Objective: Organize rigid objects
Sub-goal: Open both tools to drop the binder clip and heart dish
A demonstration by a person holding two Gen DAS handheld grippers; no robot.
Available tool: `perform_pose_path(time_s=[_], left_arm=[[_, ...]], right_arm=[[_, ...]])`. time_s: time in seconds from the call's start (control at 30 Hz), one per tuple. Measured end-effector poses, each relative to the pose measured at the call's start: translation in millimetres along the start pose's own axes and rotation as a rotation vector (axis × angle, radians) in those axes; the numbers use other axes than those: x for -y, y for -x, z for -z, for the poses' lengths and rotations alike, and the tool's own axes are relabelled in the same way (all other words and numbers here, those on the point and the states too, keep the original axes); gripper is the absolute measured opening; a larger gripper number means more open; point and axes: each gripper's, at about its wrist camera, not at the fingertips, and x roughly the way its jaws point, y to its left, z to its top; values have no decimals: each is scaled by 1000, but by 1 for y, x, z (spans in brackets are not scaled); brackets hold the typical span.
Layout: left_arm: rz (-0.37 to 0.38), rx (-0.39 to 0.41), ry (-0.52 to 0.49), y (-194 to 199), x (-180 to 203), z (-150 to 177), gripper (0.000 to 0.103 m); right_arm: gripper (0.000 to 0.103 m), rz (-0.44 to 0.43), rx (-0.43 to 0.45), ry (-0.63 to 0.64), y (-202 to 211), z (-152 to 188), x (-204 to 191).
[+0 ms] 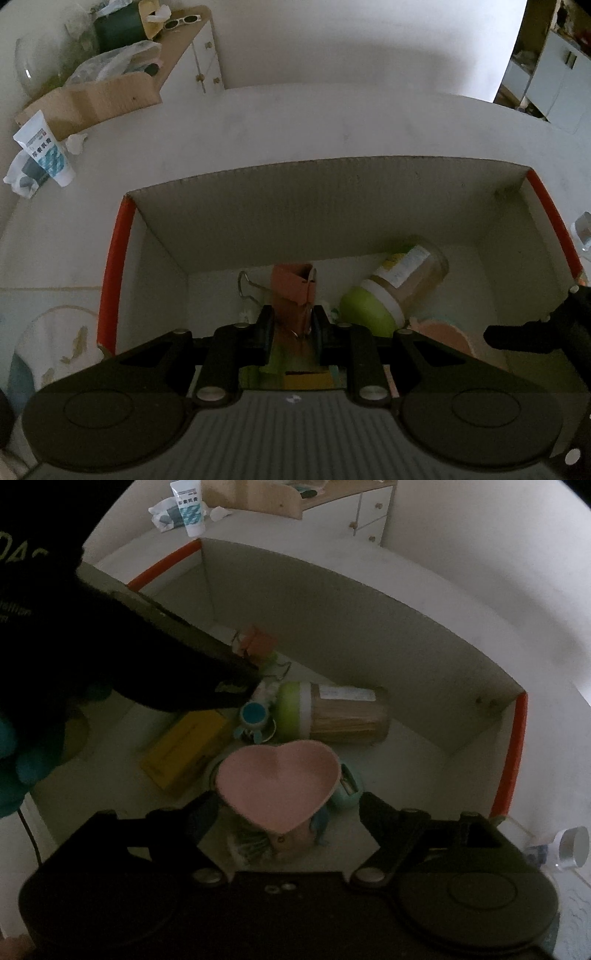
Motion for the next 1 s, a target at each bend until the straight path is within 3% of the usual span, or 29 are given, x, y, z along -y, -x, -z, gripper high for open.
perform_pose_path(time_s=[0.1, 0.2, 0.23, 0.33, 0.6, 1.0], left_arm=[[10, 8, -4, 5, 2, 3, 21], [7, 26, -15, 13, 5, 6, 28], [5, 37, -18, 17, 7, 8, 33], [10, 67, -25, 27, 10, 10, 66], [19, 121, -30, 54, 20, 18, 67], [26, 228, 2, 102, 34, 31, 69]], right_arm=[[85, 8, 14, 7, 3, 3, -2], [85, 8, 30, 2, 10, 7, -3], [85, 5, 37, 0, 13, 8, -2], [85, 3, 64, 3, 23, 11, -3], [86, -18, 130, 4, 53, 17, -2], [98, -58, 257, -7, 116, 39, 4]])
